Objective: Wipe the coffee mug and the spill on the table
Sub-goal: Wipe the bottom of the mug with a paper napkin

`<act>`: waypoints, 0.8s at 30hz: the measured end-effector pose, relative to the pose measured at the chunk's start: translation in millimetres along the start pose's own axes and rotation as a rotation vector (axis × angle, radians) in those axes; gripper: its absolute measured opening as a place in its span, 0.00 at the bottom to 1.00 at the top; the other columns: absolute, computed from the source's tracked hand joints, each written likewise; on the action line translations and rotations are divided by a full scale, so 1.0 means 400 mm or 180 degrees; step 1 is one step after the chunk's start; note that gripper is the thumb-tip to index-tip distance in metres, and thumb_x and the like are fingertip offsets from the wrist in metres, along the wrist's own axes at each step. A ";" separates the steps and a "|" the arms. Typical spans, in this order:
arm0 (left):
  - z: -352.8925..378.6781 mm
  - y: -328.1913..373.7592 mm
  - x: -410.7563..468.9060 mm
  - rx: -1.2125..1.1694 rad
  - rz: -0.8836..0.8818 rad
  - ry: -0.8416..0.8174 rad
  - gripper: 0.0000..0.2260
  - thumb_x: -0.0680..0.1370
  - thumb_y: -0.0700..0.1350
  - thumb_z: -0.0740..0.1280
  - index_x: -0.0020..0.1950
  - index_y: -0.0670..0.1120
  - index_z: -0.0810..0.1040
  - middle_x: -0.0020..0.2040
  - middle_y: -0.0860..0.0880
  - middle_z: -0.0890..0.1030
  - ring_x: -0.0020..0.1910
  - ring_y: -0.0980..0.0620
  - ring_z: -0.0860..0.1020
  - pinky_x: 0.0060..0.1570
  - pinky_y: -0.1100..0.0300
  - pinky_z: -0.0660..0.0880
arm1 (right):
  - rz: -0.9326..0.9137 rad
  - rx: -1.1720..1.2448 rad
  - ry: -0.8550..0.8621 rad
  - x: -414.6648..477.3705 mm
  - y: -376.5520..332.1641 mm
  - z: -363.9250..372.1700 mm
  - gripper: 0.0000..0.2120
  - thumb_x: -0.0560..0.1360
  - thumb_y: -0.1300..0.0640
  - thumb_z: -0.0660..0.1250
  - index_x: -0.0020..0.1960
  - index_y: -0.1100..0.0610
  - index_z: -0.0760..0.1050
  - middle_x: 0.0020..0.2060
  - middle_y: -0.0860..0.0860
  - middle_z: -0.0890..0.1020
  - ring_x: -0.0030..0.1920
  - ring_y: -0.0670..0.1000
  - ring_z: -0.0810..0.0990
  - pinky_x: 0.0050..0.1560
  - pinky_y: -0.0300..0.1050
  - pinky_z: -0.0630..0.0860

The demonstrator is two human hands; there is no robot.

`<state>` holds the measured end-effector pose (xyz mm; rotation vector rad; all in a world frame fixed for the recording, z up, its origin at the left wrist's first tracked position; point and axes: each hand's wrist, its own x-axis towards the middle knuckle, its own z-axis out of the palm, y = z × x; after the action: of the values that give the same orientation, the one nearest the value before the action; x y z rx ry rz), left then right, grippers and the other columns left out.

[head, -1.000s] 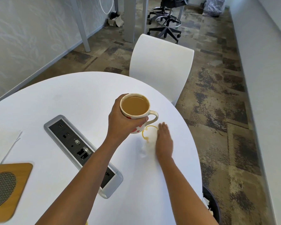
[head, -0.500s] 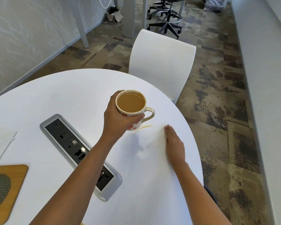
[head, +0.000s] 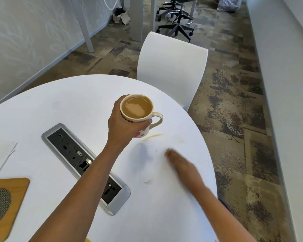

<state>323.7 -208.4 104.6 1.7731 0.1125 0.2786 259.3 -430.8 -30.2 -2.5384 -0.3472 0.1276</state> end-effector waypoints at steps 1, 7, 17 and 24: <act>-0.002 0.000 -0.002 0.0002 0.0005 -0.0002 0.37 0.56 0.50 0.79 0.63 0.53 0.70 0.59 0.59 0.76 0.58 0.60 0.74 0.57 0.55 0.75 | 0.0278 -0.0068 0.0203 0.019 0.006 -0.018 0.18 0.81 0.59 0.56 0.70 0.49 0.68 0.69 0.35 0.66 0.69 0.34 0.63 0.72 0.31 0.52; 0.001 0.003 -0.001 -0.0006 0.0000 0.0013 0.36 0.55 0.49 0.78 0.62 0.54 0.70 0.57 0.62 0.76 0.57 0.62 0.74 0.58 0.55 0.74 | -0.0502 -0.0224 0.0125 0.007 -0.137 0.117 0.16 0.81 0.51 0.56 0.68 0.45 0.70 0.66 0.34 0.67 0.69 0.35 0.63 0.72 0.30 0.52; 0.003 -0.006 0.003 0.0044 0.0053 0.0002 0.36 0.56 0.50 0.78 0.61 0.56 0.69 0.56 0.65 0.75 0.56 0.66 0.73 0.57 0.58 0.74 | -0.1138 0.0260 -0.0672 0.181 -0.210 0.146 0.20 0.82 0.62 0.50 0.72 0.54 0.64 0.74 0.49 0.63 0.74 0.45 0.58 0.63 0.18 0.43; -0.010 -0.007 0.008 -0.0018 -0.0005 0.0053 0.35 0.56 0.48 0.78 0.61 0.55 0.71 0.58 0.60 0.77 0.58 0.61 0.74 0.58 0.53 0.75 | 0.0206 0.0197 0.0356 0.242 -0.104 0.040 0.19 0.82 0.53 0.51 0.71 0.53 0.66 0.72 0.47 0.68 0.72 0.44 0.63 0.63 0.21 0.54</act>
<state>326.1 -203.2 103.1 1.7651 0.1249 0.2925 340.6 -362.6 -22.4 -2.4839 -0.2143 0.0206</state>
